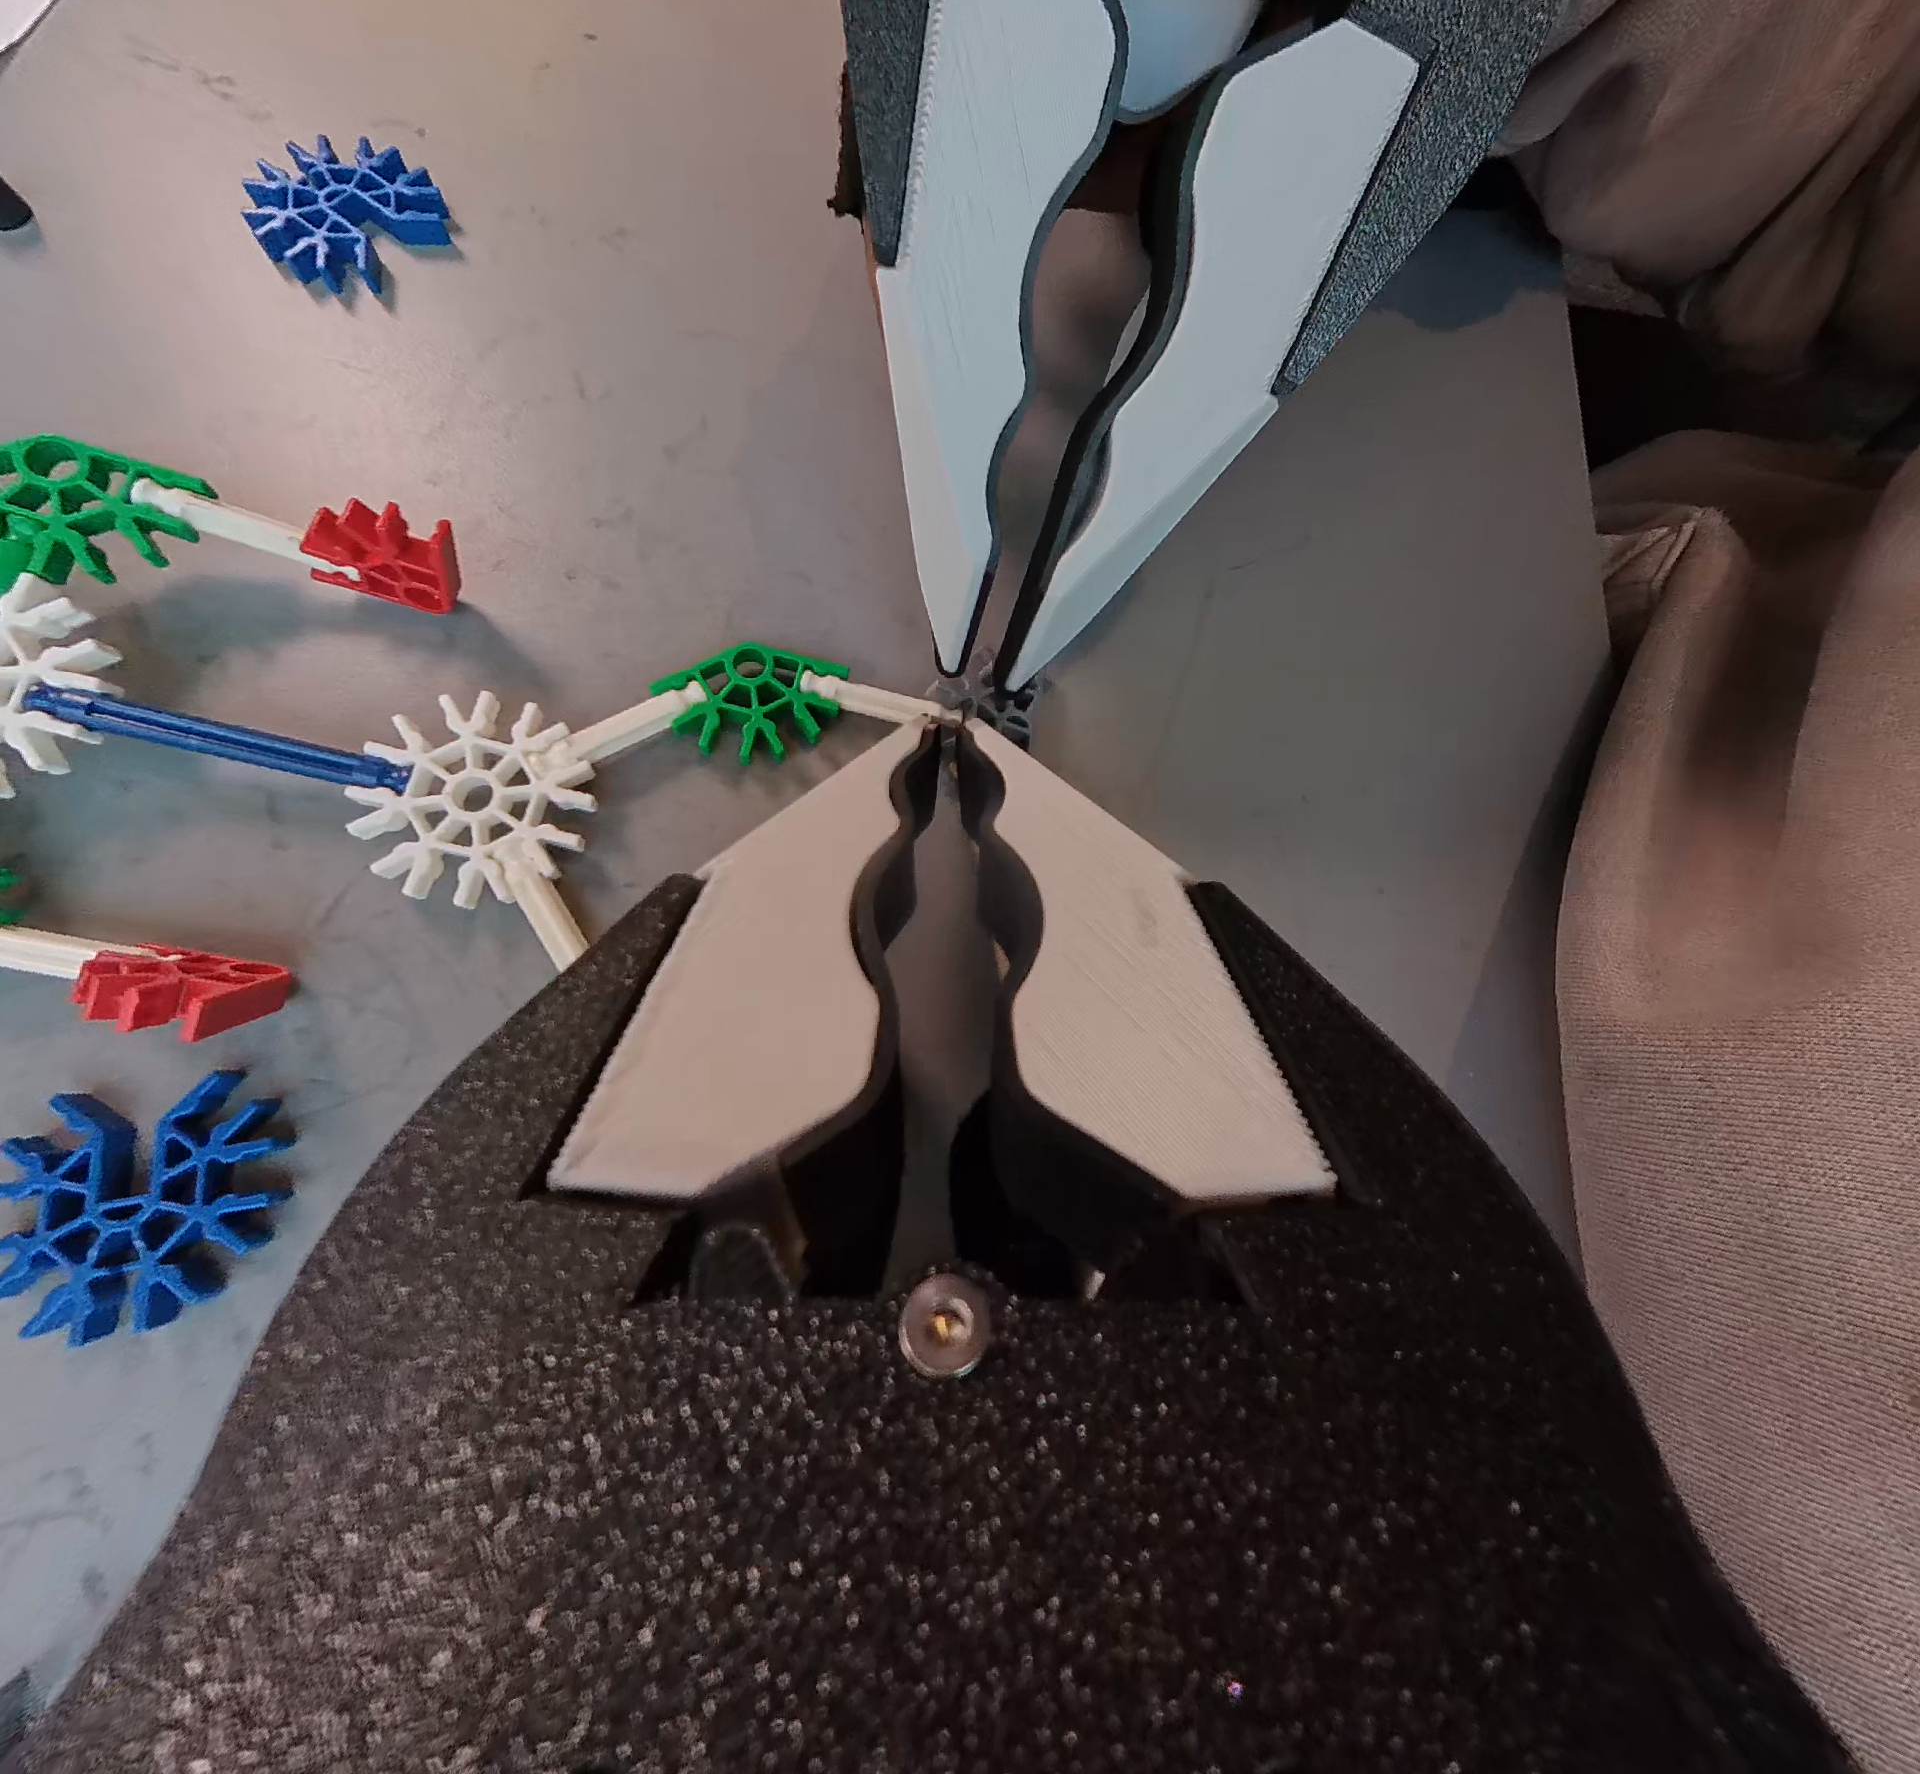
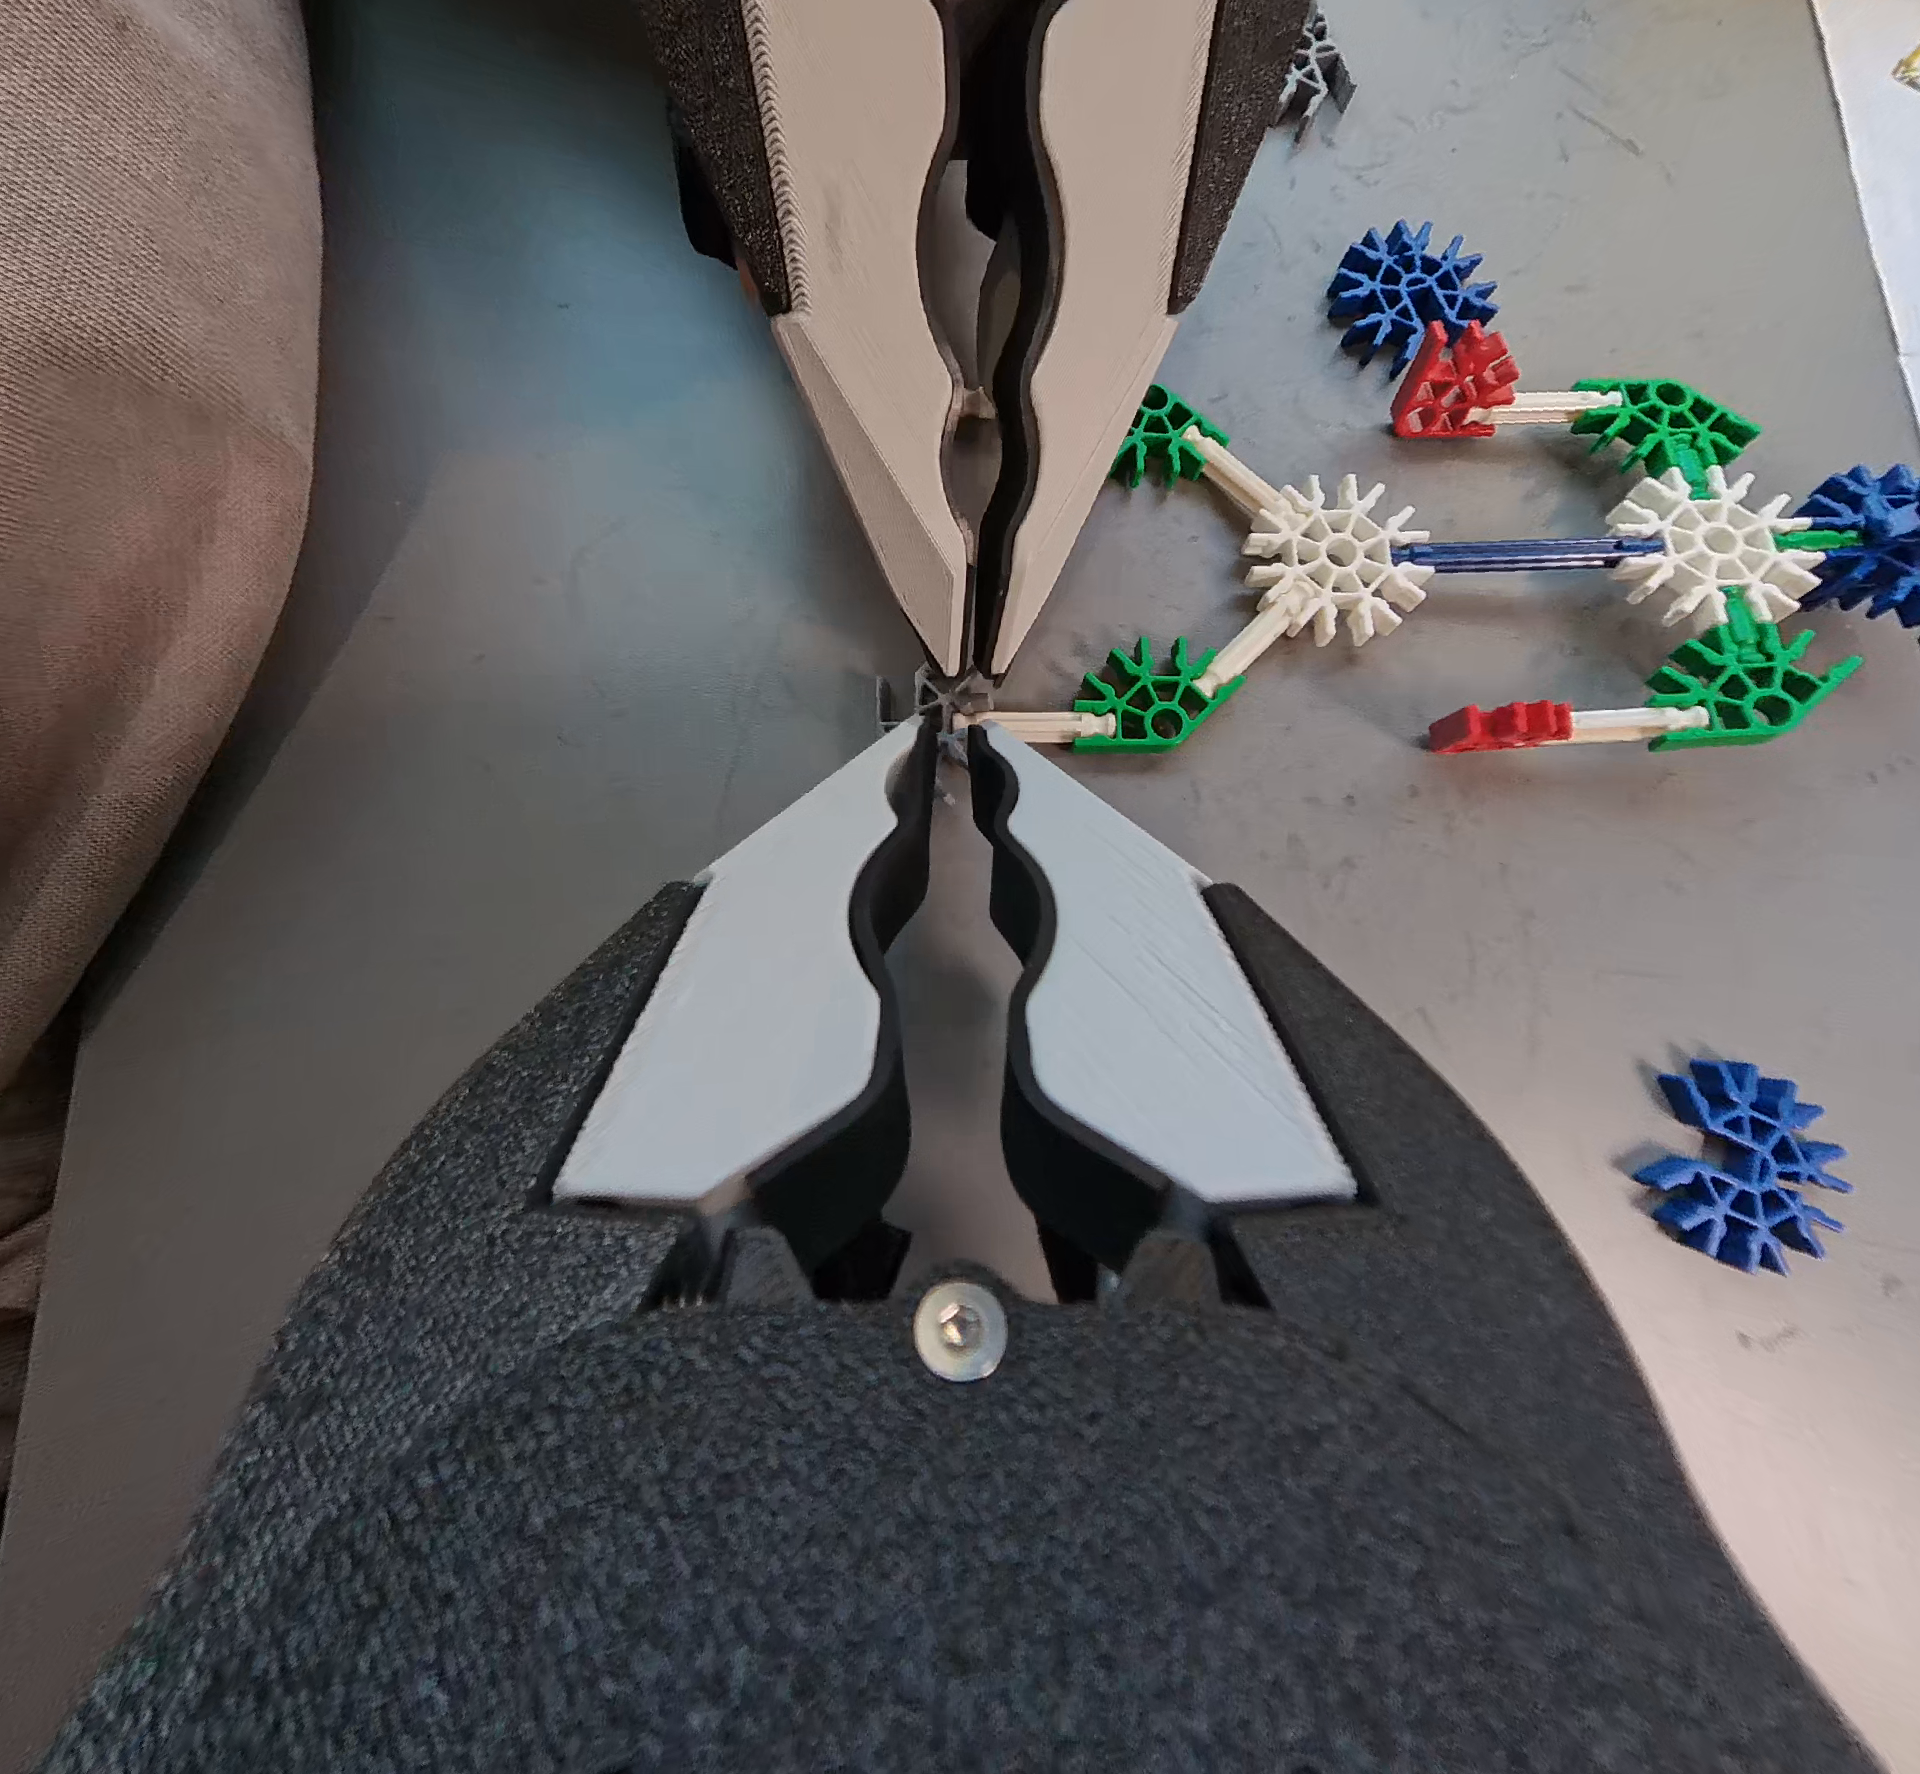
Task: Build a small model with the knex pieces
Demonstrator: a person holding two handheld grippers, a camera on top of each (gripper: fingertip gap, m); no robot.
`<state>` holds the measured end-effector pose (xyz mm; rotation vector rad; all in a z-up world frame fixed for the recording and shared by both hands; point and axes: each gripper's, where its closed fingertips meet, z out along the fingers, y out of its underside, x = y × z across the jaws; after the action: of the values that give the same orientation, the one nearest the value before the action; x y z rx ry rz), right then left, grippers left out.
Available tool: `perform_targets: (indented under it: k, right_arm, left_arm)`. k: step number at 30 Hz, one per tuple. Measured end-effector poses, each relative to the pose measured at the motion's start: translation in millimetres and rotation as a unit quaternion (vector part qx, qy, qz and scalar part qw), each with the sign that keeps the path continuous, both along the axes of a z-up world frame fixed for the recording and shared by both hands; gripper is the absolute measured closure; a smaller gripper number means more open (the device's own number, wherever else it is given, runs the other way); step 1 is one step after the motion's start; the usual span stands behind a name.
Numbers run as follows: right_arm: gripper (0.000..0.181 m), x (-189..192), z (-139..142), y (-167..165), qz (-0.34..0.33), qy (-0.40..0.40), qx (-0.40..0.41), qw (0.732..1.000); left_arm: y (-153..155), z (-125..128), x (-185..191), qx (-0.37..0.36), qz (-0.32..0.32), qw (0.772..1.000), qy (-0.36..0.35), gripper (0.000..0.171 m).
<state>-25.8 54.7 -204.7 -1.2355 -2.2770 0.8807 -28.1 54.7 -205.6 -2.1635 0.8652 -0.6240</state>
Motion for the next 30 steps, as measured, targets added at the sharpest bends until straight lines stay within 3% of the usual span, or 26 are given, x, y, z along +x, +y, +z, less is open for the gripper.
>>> perform_targets:
  k: [8,21,30]
  right_arm:
    - [0.178,-0.1,-4.5,0.3,0.004,-0.030,0.044,0.999]
    - [0.181,1.7,-8.6,-4.7,0.002,-0.107,0.045,0.993]
    - [0.181,3.0,-8.8,-7.2,-0.010,-0.102,0.043,0.994]
  left_arm:
    - [0.6,-2.3,0.3,0.002,0.005,1.000,0.008,0.170]
    - [-3.1,-7.5,2.5,-0.011,0.010,0.999,0.044,0.171]
    - [-6.0,-6.7,3.8,-0.014,-0.002,0.999,0.033,0.171]
